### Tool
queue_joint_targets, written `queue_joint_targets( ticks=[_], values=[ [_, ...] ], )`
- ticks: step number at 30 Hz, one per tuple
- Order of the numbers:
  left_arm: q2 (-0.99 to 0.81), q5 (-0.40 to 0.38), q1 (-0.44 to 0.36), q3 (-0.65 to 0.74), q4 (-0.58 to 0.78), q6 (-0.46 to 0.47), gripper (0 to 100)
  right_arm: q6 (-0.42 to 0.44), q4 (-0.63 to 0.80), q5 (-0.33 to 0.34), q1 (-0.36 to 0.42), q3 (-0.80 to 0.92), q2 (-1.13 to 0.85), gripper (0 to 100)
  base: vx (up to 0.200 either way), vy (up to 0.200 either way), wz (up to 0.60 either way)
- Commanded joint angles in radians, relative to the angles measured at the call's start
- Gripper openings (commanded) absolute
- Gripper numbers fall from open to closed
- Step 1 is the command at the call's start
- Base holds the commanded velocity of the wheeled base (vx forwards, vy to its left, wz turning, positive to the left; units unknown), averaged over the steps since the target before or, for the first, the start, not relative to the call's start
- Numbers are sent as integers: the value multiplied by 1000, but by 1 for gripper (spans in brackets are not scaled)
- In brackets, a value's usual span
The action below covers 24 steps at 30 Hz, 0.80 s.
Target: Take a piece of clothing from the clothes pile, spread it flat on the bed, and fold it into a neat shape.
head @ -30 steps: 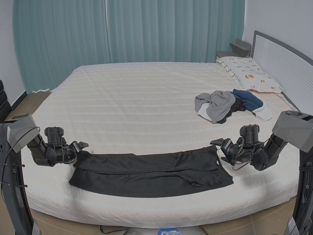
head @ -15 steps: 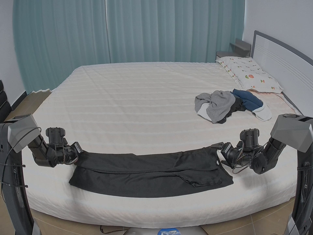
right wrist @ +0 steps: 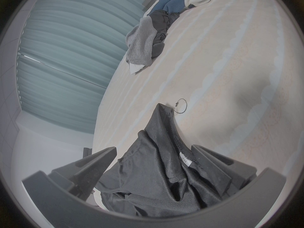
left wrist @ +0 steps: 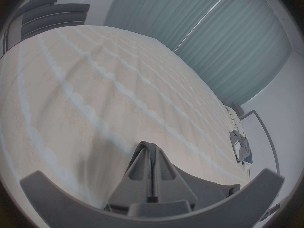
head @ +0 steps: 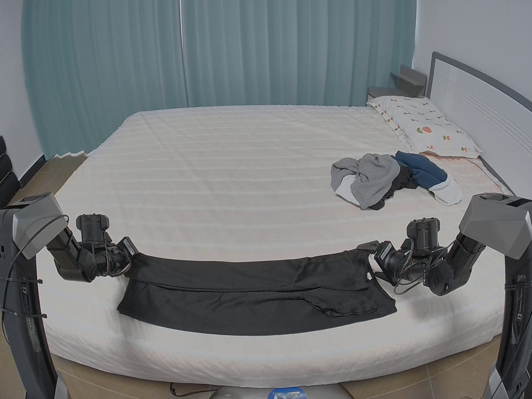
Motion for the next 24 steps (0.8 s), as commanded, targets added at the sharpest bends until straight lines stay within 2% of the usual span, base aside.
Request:
queue_joint_targets(
  ticks=[1, 5, 10, 24],
  values=[
    [2, -1, 0, 0, -1, -2, 0, 0, 0, 3, 4, -4, 5, 100, 0, 0, 0],
    [2, -2, 0, -8, 1, -8, 0, -2, -7, 6, 7, -10, 8, 100, 0, 0, 0],
    [5, -2, 0, -8, -1, -8, 0, -7, -81, 4, 22, 5, 26, 100, 0, 0, 0],
    [7, -4, -1, -8, 2, -8, 0, -62, -87, -4, 33, 5, 54, 100, 0, 0, 0]
  ],
)
